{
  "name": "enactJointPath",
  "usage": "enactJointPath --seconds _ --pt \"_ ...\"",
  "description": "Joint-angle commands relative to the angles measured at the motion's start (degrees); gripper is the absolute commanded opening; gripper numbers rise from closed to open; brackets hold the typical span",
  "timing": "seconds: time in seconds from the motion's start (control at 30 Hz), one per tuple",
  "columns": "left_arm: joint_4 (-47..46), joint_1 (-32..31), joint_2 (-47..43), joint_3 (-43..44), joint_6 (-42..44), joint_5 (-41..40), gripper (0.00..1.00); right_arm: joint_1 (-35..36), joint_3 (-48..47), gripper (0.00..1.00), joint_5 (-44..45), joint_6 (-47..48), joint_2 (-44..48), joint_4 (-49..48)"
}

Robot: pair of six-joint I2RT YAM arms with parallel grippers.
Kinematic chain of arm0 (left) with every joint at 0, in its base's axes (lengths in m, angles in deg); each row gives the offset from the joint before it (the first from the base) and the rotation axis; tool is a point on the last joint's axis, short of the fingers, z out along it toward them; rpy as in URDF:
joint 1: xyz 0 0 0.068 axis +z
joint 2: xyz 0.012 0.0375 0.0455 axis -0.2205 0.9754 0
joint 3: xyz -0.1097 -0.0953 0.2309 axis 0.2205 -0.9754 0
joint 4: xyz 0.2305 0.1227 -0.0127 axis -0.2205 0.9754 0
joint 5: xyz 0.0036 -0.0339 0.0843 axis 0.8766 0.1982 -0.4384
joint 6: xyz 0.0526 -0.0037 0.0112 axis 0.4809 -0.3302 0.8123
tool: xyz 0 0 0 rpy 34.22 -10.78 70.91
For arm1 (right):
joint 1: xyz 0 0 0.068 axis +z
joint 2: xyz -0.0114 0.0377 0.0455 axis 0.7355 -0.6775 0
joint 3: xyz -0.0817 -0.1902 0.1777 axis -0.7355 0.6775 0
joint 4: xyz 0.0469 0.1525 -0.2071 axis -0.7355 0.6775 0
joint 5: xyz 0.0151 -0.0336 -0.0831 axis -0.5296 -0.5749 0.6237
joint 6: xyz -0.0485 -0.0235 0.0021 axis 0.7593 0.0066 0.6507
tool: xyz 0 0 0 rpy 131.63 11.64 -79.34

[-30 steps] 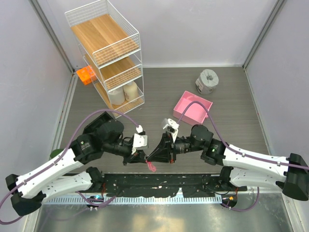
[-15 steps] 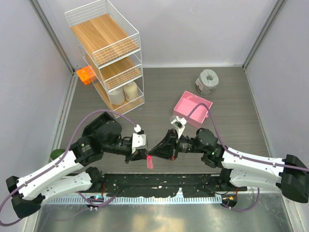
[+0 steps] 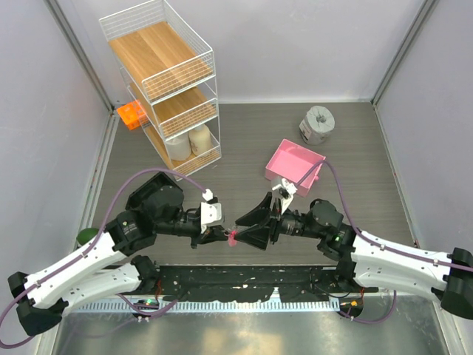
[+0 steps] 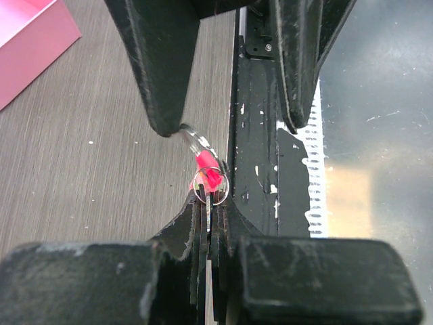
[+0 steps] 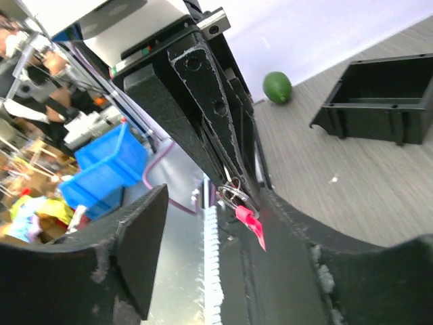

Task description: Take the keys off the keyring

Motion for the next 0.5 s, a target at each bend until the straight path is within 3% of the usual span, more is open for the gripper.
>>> enactJointPath --seconds 0.0,0.13,0.33,0.47 --pt "-0.4 0.3 -0.9 1.5 -1.1 0.3 0.0 0.0 -5.8 0.67 2.0 10.3 3.0 11.9" --pt "0.0 0.3 -1.1 1.8 -1.4 0.8 0.0 -0.1 -9.2 0.72 2.1 16.4 3.1 21.1" --pt "1.6 0.3 -0.9 2.7 -1.8 1.4 0.0 -0.1 -14.4 0.65 -0.8 28.2 1.5 31.9" --pt "2.1 0.3 -0.9 2.8 -1.7 2.6 0.0 0.3 -15.8 0.61 -3.7 35.8 0.8 33.1"
